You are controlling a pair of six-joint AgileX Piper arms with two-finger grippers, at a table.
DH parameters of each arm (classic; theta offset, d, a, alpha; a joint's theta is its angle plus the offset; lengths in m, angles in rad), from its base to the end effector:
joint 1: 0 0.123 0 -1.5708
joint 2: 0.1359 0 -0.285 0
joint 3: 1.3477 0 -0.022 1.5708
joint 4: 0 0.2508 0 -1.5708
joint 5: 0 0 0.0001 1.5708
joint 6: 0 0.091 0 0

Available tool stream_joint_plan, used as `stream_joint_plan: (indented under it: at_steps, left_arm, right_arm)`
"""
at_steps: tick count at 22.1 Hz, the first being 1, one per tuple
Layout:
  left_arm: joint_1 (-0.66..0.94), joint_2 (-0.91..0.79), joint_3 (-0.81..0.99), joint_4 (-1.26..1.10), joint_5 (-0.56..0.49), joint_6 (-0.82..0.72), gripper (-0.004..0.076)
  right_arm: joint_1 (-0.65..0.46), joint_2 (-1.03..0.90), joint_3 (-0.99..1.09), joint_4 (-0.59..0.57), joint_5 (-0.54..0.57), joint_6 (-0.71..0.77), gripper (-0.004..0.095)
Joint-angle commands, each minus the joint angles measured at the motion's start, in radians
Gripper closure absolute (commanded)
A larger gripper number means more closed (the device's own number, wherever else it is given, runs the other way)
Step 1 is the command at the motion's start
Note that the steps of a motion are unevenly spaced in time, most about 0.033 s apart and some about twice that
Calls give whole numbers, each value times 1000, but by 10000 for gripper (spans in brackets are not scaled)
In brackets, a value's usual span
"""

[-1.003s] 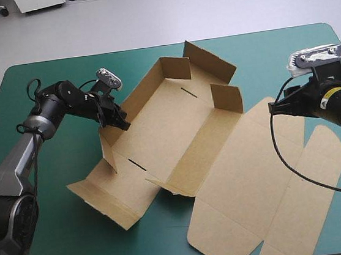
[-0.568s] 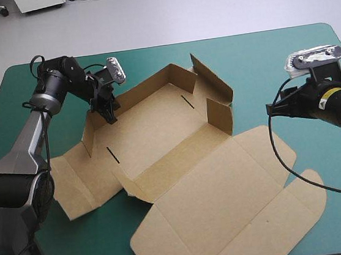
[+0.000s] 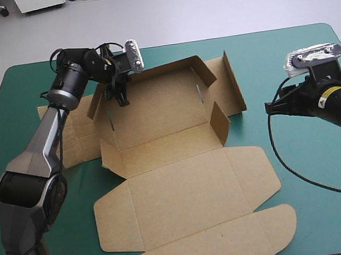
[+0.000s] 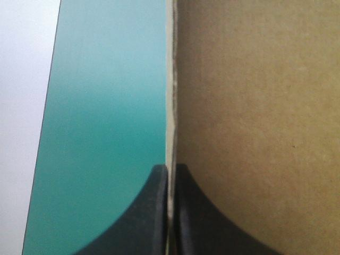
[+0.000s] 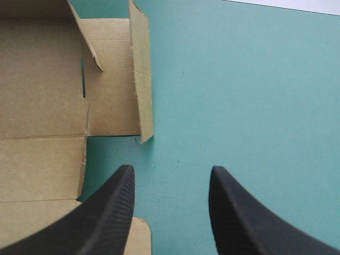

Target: Fold the box

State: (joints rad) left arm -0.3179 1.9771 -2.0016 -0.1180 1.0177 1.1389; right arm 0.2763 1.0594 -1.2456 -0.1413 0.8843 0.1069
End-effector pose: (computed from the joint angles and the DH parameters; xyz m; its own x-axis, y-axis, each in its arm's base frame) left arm 0.4245 -0.1493 0.3458 -0.0280 0.9314 -0.3630 0.8320 0.2230 0.5080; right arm 0.2002 0.0465 0.4254 -0.5510 -0.1387 -0.8229 -0.1757 0.9833 -0.0481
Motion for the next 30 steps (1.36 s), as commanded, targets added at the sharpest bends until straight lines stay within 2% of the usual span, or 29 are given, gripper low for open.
stream_joint_plan:
  at_steps: [1, 2, 4, 7, 8, 11, 17, 22, 25, 27, 30]
  left_arm:
    - [-83, -149, 4, 49, -79, -119, 734]
    - [-103, -170, 27, 67, -90, -127, 734]
    - [-179, -271, 167, 217, -180, -229, 734]
    - [-273, -379, 364, 327, -310, -299, 734]
    - [-303, -418, 439, 401, -360, -374, 734]
    - [-356, -498, 574, 566, -420, -598, 734]
    - [-435, -548, 660, 753, -401, -840, 734]
    - [-551, -548, 678, 968, -293, -1029, 734]
    - [-592, -557, 678, 980, -251, -1038, 734]
    - [-601, -561, 680, 978, -241, -1038, 734]
    - [-601, -565, 726, 1005, -264, -1057, 734]
  right_arm:
    - [-11, -13, -43, -50, -74, -3, 494]
    - [-19, -8, -51, -52, -76, -3, 494]
    - [-44, 22, -92, -44, -72, -8, 494]
    - [-46, 62, -155, -48, -48, -14, 494]
    - [-46, 78, -187, -46, -29, -19, 494]
    - [-46, 125, -264, -26, 7, -38, 494]
    - [-46, 228, -394, -12, 100, -63, 494]
    - [-46, 333, -509, -14, 124, -89, 494]
    - [-51, 411, -571, -8, 136, -91, 494]
    - [-107, 465, -621, 116, 127, -113, 494]
    - [-248, 558, -693, 361, 150, -204, 494]
